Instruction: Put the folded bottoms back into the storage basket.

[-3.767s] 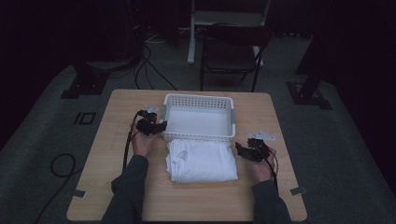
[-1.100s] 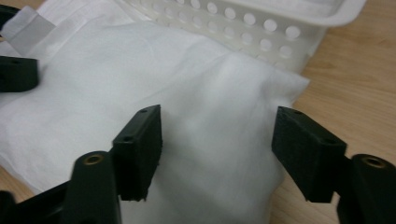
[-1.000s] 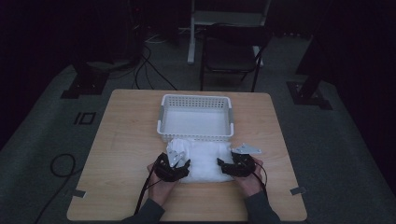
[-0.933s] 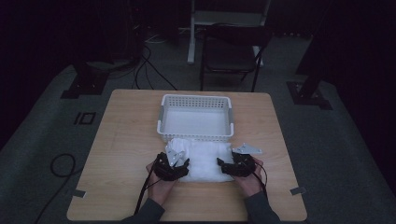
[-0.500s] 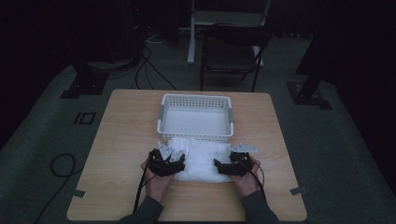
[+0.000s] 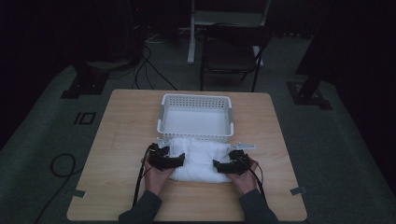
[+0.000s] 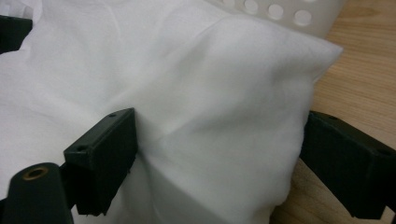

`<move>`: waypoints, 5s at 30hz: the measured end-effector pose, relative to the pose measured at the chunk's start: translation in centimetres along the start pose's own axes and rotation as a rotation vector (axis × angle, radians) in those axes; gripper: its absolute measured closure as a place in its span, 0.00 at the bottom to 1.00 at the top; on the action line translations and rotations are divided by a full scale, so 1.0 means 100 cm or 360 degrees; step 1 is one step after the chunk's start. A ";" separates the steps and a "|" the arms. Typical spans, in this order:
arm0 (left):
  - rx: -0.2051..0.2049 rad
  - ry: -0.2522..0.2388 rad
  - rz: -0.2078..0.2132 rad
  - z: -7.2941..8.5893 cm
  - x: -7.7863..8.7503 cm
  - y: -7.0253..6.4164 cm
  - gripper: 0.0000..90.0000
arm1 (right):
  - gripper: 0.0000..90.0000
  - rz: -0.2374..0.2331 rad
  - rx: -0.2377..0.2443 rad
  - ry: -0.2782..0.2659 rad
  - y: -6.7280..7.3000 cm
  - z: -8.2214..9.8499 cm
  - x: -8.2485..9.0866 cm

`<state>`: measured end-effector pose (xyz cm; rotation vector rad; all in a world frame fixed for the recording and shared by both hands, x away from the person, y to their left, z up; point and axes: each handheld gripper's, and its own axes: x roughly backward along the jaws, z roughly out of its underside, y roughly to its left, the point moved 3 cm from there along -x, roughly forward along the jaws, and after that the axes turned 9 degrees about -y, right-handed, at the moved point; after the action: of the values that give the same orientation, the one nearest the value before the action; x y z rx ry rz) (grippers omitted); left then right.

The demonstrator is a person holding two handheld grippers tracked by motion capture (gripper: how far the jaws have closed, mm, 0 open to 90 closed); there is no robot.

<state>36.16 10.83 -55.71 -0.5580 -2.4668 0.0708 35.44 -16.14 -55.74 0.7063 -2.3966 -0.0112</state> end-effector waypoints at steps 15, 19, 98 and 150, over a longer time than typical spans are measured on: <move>0.0211 0.0101 0.0344 0.005 -0.009 0.012 0.19 | 0.25 -0.0209 -0.0248 0.0067 -0.010 0.004 -0.007; 0.0244 0.0117 0.0409 0.005 -0.010 0.012 0.28 | 0.32 -0.0267 -0.0285 0.0070 -0.011 0.003 -0.008; 0.0033 -0.0249 0.0399 -0.031 0.076 -0.025 0.62 | 0.77 -0.0295 0.0060 -0.0317 0.025 -0.035 0.057; -0.0137 -0.0407 0.0364 -0.116 0.076 -0.015 0.62 | 0.77 -0.0234 0.0182 -0.0486 0.020 -0.116 0.062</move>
<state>36.67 11.67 -41.78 -0.9178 -2.6503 0.1346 37.15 -15.61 -42.56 0.9951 -2.6443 -0.0463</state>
